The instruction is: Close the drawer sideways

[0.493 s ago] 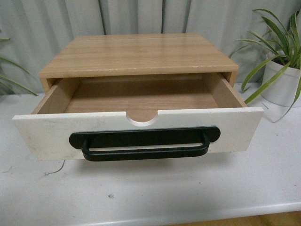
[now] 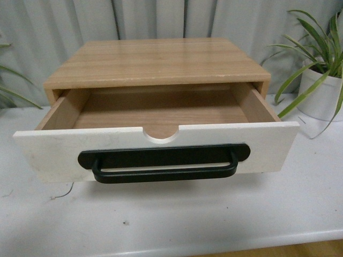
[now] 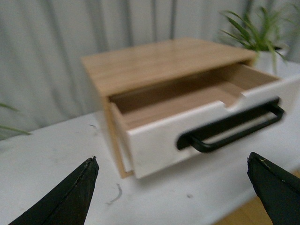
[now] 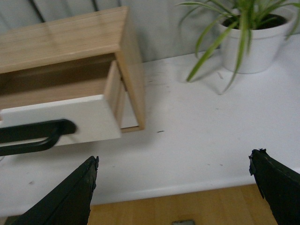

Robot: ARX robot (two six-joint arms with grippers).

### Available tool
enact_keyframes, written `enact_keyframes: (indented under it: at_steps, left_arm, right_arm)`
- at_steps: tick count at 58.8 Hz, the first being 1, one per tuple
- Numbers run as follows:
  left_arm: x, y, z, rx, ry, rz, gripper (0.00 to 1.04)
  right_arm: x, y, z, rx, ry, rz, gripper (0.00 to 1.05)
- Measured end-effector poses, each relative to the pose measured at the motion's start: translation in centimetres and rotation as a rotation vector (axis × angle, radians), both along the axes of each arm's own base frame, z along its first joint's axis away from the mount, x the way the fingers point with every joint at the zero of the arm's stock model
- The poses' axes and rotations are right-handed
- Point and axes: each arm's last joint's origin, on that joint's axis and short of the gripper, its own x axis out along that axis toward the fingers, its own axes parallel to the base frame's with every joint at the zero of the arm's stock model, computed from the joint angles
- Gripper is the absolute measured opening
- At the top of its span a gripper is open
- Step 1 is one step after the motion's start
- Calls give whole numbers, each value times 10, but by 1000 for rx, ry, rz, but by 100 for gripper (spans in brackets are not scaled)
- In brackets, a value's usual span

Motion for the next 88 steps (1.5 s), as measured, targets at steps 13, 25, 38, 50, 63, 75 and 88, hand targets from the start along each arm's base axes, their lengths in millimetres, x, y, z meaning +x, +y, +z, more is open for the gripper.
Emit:
enact_keyframes:
  at_steps: [13,25,38,50,63,75,88]
  left_arm:
    - [10,-14,2,326,88,-380,98]
    - [20,-21,2,502,145,-578,98]
    - [38,-29,9,671,153,-711,98]
    - [53,-41,11,778,158,-806,98]
    - [68,-53,5,834,189,-852,98]
    - [81,-59,5,861,193,-844,98]
    - [98,-63,6,881,190,-811,98]
  right_arm:
    - [25,28,0,-165,250,349,98]
    - [44,39,14,-277,259,534,98]
    - [61,46,16,-388,316,682,98]
    - [77,52,20,-468,318,808,98]
    - [95,61,18,-546,320,905,98]
    - [115,75,17,-602,303,955,98]
    - [137,88,22,-639,284,967,98]
